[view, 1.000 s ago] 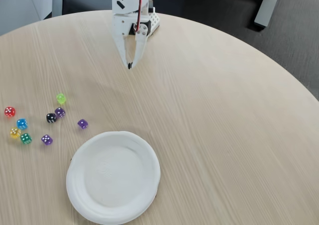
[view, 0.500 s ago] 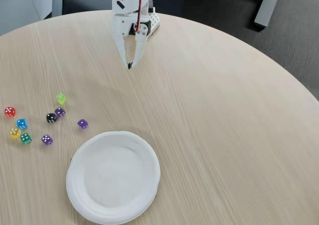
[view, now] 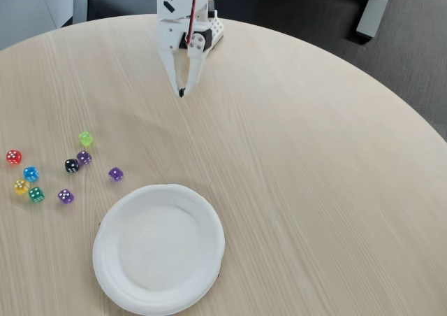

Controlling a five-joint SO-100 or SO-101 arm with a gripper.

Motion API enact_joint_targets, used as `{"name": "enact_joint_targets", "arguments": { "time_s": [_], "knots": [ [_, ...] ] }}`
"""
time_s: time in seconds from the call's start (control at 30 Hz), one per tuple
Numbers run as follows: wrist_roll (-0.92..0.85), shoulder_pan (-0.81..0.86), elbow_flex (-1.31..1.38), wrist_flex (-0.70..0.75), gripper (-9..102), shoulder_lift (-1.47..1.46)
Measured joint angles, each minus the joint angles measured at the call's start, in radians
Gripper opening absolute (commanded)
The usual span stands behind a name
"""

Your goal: Pick a purple dice and put it in the plate.

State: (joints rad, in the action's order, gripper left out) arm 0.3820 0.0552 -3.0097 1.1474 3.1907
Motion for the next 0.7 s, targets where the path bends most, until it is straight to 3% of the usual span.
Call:
{"name": "enact_joint_targets", "arguments": {
  "time_s": [0.37, 0.7],
  "knots": [
    [0.011, 0.005, 0.021, 0.000, 2, 0.000],
    [0.078, 0.006, 0.348, 0.000, 4, -0.272]
  ]
}}
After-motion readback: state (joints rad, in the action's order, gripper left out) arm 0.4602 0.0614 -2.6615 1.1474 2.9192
